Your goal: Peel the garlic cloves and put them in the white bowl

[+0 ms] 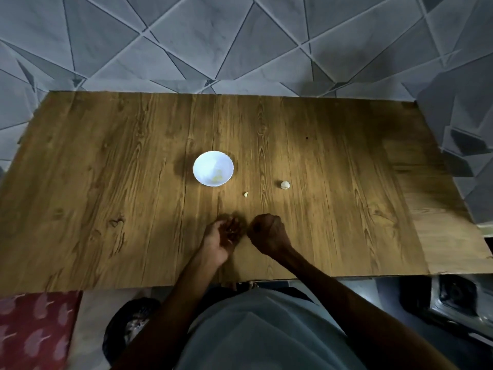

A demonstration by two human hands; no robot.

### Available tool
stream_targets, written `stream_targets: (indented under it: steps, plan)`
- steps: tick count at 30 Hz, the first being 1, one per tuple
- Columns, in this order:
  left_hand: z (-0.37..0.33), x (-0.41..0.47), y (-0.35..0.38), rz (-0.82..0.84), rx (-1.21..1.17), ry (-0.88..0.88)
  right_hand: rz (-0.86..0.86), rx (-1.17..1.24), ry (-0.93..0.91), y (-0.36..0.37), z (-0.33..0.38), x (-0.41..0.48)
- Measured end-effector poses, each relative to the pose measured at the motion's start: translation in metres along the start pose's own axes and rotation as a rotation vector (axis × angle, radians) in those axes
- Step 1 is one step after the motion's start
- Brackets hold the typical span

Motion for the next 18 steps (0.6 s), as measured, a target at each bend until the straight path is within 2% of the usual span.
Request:
stream_targets:
  steps: [2, 4, 5, 7, 11, 14, 18]
  plan:
    - [0.002, 0.001, 0.002, 0.031, 0.001, -0.021, 0.017, -0.008, -0.175, 0.007, 0.027, -0.01]
    - [0.006, 0.002, 0.001, 0.09, -0.023, -0.08, -0.052, -0.216, -0.323, 0.02, 0.043, -0.019]
    - [0.007, 0.003, 0.0, 0.116, -0.042, -0.104, -0.103, -0.308, -0.339, 0.023, 0.047, -0.023]
    - [0.008, 0.005, -0.001, 0.126, -0.045, -0.123, -0.178, -0.351, -0.336, 0.019, 0.047, -0.029]
    - [0.012, 0.002, 0.002, 0.067, -0.055, -0.089, -0.066, -0.13, -0.267, -0.001, 0.033, -0.031]
    - [0.014, 0.002, -0.003, 0.024, -0.038, -0.061, -0.107, 0.003, -0.279, -0.01, 0.004, -0.031]
    - [0.008, 0.0, -0.006, 0.007, -0.045, -0.043, -0.189, -0.119, -0.187, -0.023, -0.046, -0.027]
Point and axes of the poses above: each hand's wrist, its own x-axis towards the middle knuckle, its own y-axis out of the palm, z = x × y, the point moved 1 cm from there along x, towards the middle knuckle, and after that the axes turned 2 degrees about -y, right-handed, at the moved point
